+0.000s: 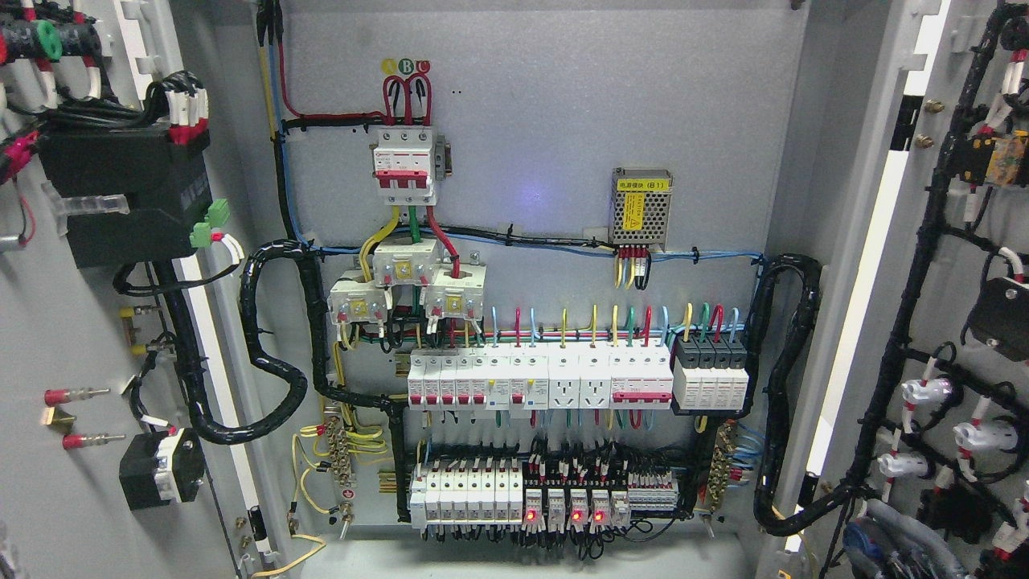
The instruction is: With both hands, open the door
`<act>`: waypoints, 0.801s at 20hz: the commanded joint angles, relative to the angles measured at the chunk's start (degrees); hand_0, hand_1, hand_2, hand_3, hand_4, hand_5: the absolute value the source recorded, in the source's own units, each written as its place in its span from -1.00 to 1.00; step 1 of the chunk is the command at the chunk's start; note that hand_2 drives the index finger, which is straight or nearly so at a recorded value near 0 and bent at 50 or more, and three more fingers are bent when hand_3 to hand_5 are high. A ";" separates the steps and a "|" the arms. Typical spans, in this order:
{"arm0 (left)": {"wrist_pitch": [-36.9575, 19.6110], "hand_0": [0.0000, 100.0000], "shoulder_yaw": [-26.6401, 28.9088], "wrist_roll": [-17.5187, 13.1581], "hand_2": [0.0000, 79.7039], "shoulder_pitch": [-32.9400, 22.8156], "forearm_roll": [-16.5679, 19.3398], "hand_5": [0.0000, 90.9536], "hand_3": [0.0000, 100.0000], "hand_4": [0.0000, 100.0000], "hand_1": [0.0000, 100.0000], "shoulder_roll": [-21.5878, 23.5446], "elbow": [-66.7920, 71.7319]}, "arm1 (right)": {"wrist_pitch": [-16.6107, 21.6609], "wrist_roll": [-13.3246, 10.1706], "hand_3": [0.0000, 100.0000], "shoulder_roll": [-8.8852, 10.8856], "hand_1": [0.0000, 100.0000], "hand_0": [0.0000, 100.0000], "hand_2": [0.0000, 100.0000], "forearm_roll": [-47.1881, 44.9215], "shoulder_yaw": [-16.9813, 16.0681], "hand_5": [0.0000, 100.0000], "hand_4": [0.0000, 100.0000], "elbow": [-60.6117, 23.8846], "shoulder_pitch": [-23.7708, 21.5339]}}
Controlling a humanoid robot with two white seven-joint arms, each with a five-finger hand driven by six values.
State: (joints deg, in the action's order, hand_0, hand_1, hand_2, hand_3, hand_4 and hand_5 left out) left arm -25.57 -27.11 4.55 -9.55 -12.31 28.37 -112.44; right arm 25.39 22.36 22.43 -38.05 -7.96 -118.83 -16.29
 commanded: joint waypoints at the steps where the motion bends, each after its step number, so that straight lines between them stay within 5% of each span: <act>1: -1.05 -1.00 -0.49 -0.16 -1.00 2.87 0.09 -1.00 -1.00 -1.00 -1.00 1.34 -3.84 | 0.01 2.86 -1.00 1.39 -1.00 -1.00 -1.00 -0.01 -0.39 -1.00 -1.00 0.79 0.29; 16: -3.61 -1.00 -0.22 -0.16 -1.00 6.20 0.53 -1.00 -1.00 -1.00 -1.00 1.69 -4.19 | -0.08 3.31 -1.00 1.13 -1.00 -1.00 -1.00 -5.28 -3.03 -1.00 -1.00 0.79 -0.15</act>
State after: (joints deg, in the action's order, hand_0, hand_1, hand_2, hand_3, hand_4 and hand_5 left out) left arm -29.67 -27.34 4.38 -5.55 -11.81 29.63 -115.60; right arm 25.39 25.54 23.27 -42.30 -9.46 -118.25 -16.30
